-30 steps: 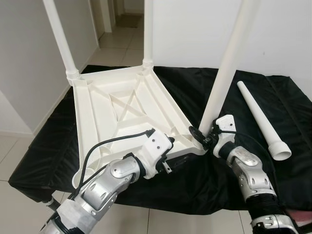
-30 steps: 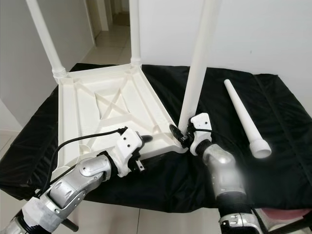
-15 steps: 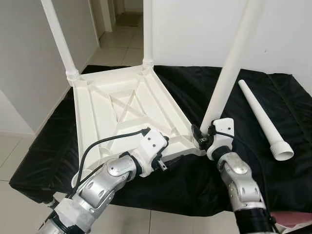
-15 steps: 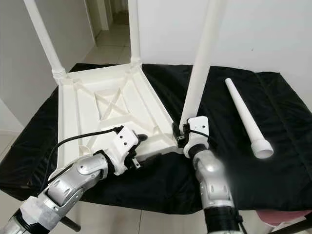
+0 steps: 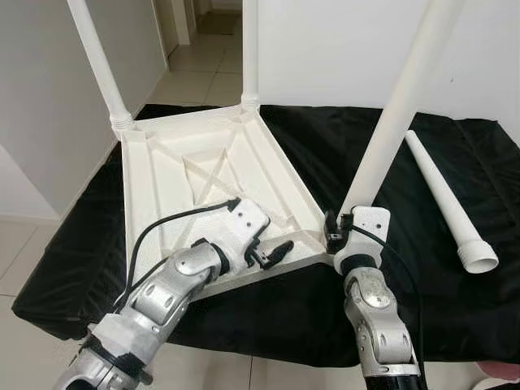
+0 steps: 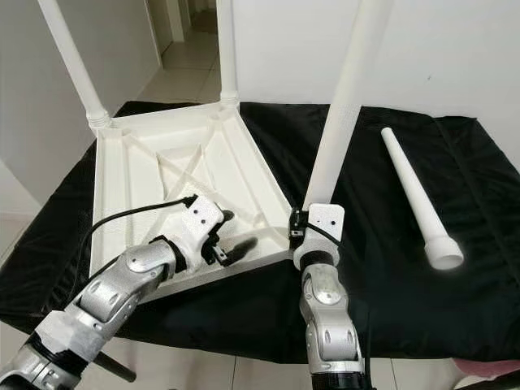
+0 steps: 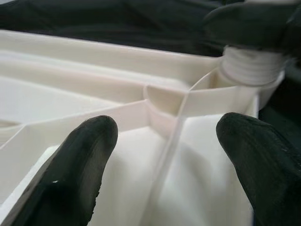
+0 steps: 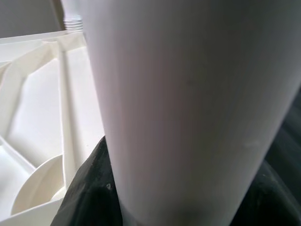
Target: Building children table
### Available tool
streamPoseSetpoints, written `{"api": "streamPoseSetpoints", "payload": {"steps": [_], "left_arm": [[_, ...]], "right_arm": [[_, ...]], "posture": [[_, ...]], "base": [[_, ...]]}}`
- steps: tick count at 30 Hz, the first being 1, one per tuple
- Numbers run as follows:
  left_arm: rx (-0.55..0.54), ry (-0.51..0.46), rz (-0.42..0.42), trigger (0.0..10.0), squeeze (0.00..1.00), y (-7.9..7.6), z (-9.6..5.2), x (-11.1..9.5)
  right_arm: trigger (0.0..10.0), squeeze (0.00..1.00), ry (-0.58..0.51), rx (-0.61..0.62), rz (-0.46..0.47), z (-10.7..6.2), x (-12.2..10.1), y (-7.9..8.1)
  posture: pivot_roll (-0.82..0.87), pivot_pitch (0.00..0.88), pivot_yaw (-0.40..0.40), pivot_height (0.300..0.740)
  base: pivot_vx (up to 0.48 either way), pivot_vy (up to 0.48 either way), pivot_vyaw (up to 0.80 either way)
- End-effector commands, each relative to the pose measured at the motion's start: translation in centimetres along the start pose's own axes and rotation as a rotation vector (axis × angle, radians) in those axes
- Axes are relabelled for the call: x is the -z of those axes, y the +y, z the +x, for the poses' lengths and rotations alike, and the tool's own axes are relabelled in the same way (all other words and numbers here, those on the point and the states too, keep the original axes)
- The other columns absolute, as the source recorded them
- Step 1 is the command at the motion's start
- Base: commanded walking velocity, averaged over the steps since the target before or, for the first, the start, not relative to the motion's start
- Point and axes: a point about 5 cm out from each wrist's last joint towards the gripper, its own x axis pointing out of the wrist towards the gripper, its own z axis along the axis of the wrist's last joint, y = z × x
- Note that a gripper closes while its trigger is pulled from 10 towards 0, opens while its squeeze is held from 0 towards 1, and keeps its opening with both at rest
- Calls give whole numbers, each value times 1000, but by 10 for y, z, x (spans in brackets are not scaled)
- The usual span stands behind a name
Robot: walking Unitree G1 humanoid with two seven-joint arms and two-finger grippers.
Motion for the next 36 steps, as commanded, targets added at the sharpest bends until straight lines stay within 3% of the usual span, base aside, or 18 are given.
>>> {"api": "streamPoseSetpoints", "payload": {"steps": [1,3,4,12,13,15,16,19,25,29,36], "left_arm": [[-27,27,-8,10000,0,4,0,4],[-29,24,-12,10000,0,4,1,4],[-22,3,-34,10000,0,3,2,0],[-14,-21,-44,10000,0,5,3,-5],[-14,-22,-44,10000,0,5,3,-5],[-14,-22,-44,10000,0,5,3,-5],[-13,-24,-45,10000,0,5,3,-5],[-8,-31,-46,10000,0,4,2,-6],[-84,-75,-71,10000,0,11,-1,-17],[-137,-83,-70,10000,0,22,-4,-20],[-149,-91,-57,10000,0,27,-9,-25]], "right_arm": [[10000,490,66,95,39,-6,12,-5],[10000,490,64,99,44,-7,11,-5],[10000,1000,42,86,47,-7,7,-4],[10000,1000,39,53,14,-11,7,-10],[10000,914,30,33,15,-13,6,-12],[10000,914,30,33,15,-13,6,-12],[10000,0,15,11,17,-16,5,-13],[10000,0,4,-28,15,-22,5,-12],[10000,0,68,-52,-98,-49,24,-25],[10000,0,63,-104,-108,-61,24,-27],[10000,0,62,-212,-100,-72,25,-23]], "posture": [[-87,50,58,740],[-87,50,58,740],[-90,47,53,740],[-93,42,42,740],[-93,42,40,740],[-93,42,40,740],[-93,42,40,740],[-93,42,40,740],[-91,45,28,740],[-84,49,13,740],[-82,52,18,740]], "base": [[0,0,0],[0,0,0],[0,0,0],[0,0,0],[0,0,0],[0,0,0],[0,0,0],[0,0,0],[0,0,0],[0,0,0],[0,0,0]]}}
